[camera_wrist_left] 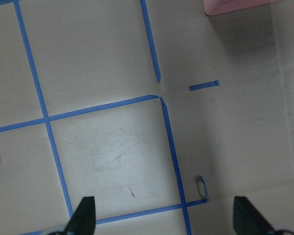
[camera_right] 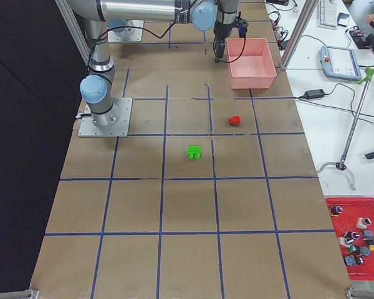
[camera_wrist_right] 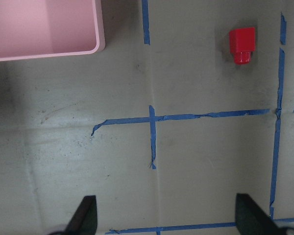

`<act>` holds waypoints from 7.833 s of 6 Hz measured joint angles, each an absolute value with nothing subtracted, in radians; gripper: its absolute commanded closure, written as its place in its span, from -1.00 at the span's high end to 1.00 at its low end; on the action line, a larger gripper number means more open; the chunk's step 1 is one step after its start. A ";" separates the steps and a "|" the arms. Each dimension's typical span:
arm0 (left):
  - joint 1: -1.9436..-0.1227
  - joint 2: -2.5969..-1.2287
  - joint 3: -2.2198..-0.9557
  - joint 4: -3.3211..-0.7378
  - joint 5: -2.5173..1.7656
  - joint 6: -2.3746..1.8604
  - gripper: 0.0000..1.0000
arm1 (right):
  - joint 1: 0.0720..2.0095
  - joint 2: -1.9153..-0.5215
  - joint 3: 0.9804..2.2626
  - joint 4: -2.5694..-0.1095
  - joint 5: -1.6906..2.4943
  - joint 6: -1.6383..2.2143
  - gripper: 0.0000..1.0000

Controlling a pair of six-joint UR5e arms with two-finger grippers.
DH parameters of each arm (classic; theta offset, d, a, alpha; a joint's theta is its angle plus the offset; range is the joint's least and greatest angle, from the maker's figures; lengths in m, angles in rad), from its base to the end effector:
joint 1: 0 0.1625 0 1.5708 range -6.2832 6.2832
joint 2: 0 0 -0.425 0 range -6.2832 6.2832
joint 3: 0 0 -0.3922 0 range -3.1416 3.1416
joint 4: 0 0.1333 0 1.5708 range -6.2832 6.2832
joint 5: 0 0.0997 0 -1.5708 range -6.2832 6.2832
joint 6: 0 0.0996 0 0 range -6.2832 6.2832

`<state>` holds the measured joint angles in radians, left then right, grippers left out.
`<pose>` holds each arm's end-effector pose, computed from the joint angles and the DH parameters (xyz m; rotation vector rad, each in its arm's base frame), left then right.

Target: Put all blocks into box

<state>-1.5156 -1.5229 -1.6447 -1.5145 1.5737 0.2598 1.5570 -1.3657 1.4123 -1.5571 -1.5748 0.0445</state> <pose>-0.1066 -0.4810 0.4803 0.3199 3.1173 -0.0462 0.1250 -0.5736 0.4549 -0.0912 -3.1339 -0.0944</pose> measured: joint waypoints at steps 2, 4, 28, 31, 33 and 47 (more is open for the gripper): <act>-1.516 -1.516 -1.652 -1.514 1.577 0.241 0.99 | 1.557 -1.365 1.414 -1.566 -1.577 0.044 1.00; -1.512 -1.518 -1.655 -1.515 1.577 0.175 0.99 | 1.557 -1.365 1.415 -1.568 -1.580 0.044 1.00; -0.816 -2.005 -1.935 -0.794 1.530 1.339 0.98 | 0.903 -1.304 1.956 -2.210 -1.600 -0.709 1.00; -0.820 -1.991 -1.933 -0.794 1.529 1.341 0.93 | 0.901 -1.241 1.984 -2.301 -1.605 -0.713 1.00; -0.824 -1.990 -1.933 -0.793 1.526 1.336 0.64 | 0.901 -1.226 2.006 -2.328 -1.607 -0.714 0.99; -1.275 -1.954 -1.448 -1.206 1.508 0.504 -0.67 | 1.129 -1.285 1.573 -2.178 -1.620 -0.797 -0.91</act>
